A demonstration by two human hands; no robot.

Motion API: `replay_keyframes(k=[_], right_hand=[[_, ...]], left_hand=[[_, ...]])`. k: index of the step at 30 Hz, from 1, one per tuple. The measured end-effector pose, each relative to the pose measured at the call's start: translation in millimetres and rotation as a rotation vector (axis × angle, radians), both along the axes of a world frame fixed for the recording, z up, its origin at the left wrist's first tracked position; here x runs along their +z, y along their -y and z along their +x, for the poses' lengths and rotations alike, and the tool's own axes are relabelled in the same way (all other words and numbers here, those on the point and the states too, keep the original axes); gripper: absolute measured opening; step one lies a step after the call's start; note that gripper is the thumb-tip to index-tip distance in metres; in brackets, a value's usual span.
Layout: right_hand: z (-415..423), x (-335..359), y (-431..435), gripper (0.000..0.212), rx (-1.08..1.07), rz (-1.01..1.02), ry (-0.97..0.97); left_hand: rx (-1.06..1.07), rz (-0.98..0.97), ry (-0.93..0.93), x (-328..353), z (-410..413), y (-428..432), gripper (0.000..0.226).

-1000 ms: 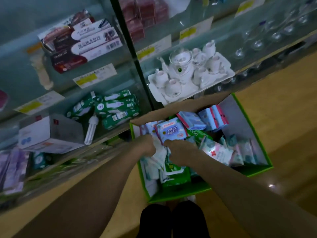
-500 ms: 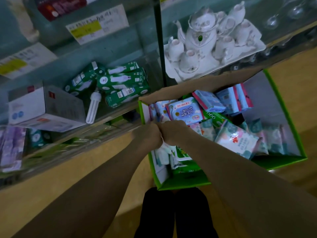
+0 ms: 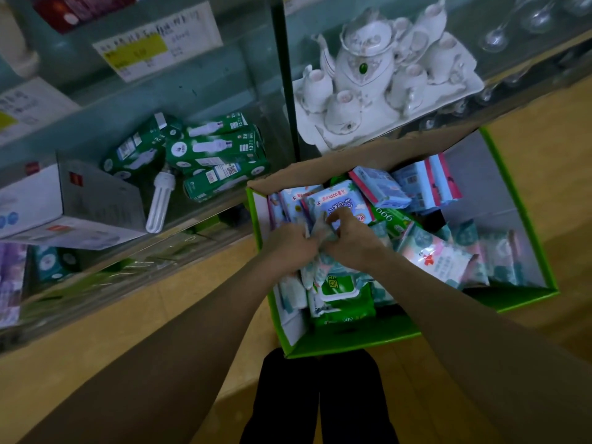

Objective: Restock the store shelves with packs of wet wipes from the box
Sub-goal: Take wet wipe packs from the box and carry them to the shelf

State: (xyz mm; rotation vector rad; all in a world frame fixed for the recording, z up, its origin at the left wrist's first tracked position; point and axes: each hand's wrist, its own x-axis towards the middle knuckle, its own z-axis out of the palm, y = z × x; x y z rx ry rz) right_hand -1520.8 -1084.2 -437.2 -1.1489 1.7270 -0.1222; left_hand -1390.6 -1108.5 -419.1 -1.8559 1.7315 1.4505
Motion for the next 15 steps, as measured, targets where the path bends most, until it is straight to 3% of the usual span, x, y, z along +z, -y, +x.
replay_keyframes(k=[1, 4, 6, 9, 11, 15], right_hand=[[-2, -3, 0, 0.037, -0.049, 0.054, 0.058], [-11, -4, -3, 0.011, -0.091, 0.175, 0.176], [-17, -2, -6, 0.023, -0.156, 0.212, 0.237], [-21, -2, -9, 0.038, -0.266, 0.3, 0.355], [-18, -5, -10, 0.045, -0.187, 0.279, 0.33], [-16, -13, -16, 0.036, -0.259, 0.199, 0.294]], left_hand=[[0.069, 0.035, -0.068, -2, -4, -1, 0.035], [0.253, 0.18, -0.138, -3, -11, 0, 0.022], [0.261, 0.234, -0.135, -8, -13, 3, 0.023], [0.232, 0.271, -0.101, -9, -18, 7, 0.041], [0.259, 0.259, -0.105, -12, -20, 10, 0.049], [0.315, 0.141, -0.118, -28, -11, 9, 0.024]])
